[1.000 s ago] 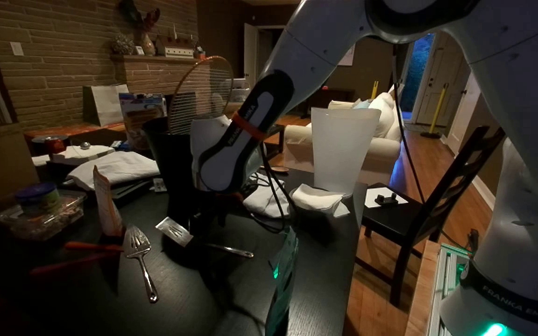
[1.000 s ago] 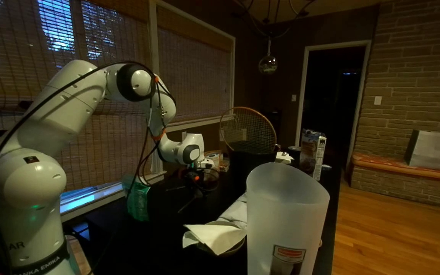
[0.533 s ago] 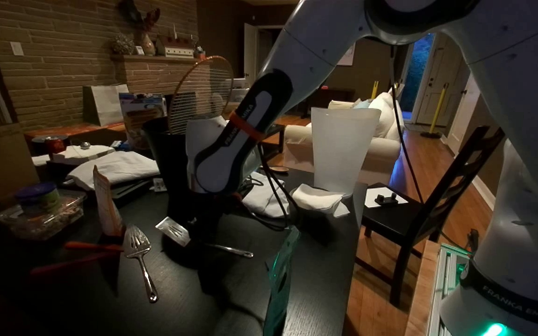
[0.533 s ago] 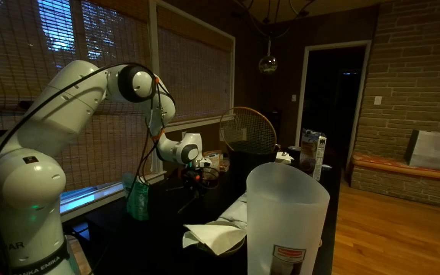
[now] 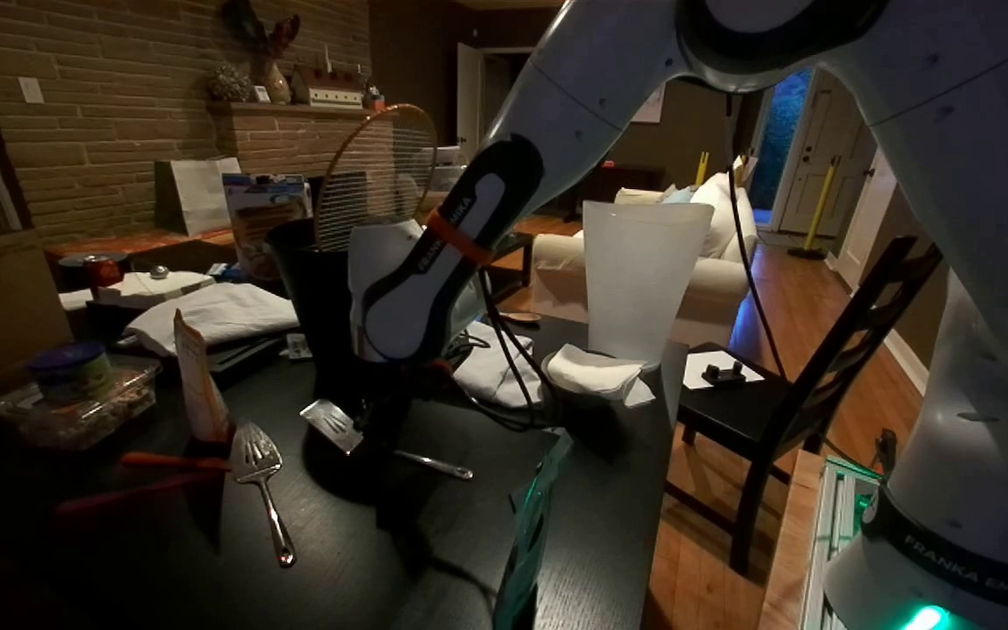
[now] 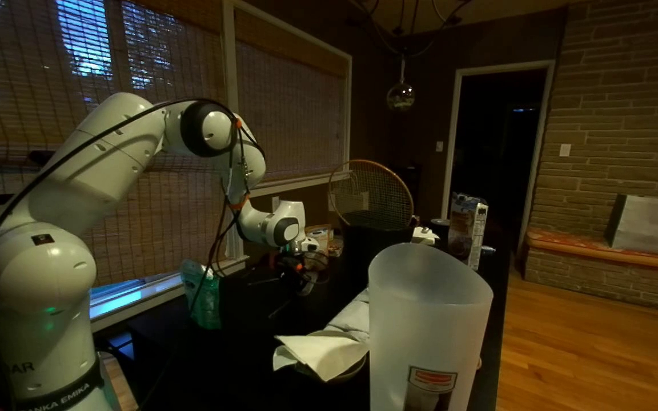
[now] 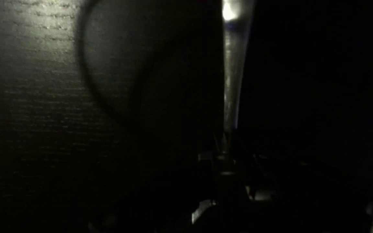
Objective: Move the white cloth to the right, then put the spatula in the white bin
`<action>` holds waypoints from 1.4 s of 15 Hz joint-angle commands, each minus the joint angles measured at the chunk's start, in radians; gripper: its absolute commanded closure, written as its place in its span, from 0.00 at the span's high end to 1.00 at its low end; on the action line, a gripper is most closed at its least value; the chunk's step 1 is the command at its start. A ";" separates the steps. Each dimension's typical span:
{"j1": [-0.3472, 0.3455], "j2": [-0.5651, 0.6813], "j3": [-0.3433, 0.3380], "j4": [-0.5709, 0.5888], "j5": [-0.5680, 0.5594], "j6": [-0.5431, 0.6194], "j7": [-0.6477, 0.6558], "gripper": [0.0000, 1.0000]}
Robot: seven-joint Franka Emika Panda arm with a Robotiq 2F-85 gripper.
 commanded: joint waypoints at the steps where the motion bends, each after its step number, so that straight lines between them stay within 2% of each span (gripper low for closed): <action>1: -0.022 -0.003 0.017 0.019 0.015 0.000 -0.024 0.02; 3: -0.032 -0.033 0.015 0.004 0.018 0.024 -0.026 0.03; 5: -0.071 -0.083 0.044 -0.039 0.045 0.098 -0.058 0.03; 7: -0.122 -0.130 0.094 -0.081 0.072 0.195 -0.123 0.03; 9: -0.177 -0.155 0.162 -0.097 0.098 0.239 -0.207 0.03; 13: -0.364 -0.216 0.411 -0.180 0.208 0.239 -0.497 0.03; 17: -0.630 -0.256 0.727 -0.283 0.324 0.314 -0.781 0.03; 19: -0.770 -0.275 0.869 -0.328 0.400 0.373 -0.838 0.03; 21: -0.891 -0.315 0.977 -0.384 0.473 0.460 -0.817 0.03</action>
